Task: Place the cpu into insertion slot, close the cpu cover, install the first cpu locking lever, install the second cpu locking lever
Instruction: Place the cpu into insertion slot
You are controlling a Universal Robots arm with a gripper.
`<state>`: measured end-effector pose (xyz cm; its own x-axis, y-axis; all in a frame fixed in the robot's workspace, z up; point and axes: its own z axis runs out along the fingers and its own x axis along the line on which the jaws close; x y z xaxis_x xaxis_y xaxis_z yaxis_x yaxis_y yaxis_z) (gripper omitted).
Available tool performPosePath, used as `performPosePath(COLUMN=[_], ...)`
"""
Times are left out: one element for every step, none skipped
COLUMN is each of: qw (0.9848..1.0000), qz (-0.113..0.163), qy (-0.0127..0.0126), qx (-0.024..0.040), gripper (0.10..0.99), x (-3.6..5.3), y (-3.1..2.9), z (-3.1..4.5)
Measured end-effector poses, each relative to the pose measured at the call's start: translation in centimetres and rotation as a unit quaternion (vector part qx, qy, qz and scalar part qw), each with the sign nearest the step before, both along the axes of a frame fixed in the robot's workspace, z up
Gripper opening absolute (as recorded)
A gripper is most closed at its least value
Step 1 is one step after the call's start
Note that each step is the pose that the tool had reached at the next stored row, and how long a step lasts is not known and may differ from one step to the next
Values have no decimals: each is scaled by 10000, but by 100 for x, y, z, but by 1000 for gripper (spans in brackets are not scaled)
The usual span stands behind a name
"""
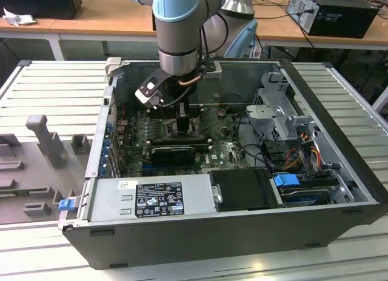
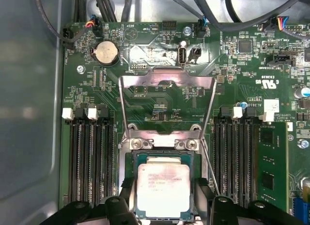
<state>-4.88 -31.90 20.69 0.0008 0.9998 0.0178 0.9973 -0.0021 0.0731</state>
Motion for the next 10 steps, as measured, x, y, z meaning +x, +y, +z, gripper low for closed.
performPosePath(qw=[10000, 10000, 10000, 10000, 10000, 10000, 10000, 10000, 10000, 10000], qz=[0, 0, 0, 0, 0, 0, 1, 1, 1, 0], qy=[0, 0, 0, 0, 0, 0, 0, 0, 0, -1], qx=[0, 0, 0, 0, -1, -2, -4, -5, -5, -5], gripper=[604, 604, 522, 459, 459, 396, 337, 278, 278, 157], x=[0, 0, 0, 0, 0, 0, 0, 1, 1, 0], y=[0, 0, 0, 0, 0, 0, 0, 0, 0, 0], z=[17, 36, 52, 59, 64, 69, 75, 81, 85, 88])
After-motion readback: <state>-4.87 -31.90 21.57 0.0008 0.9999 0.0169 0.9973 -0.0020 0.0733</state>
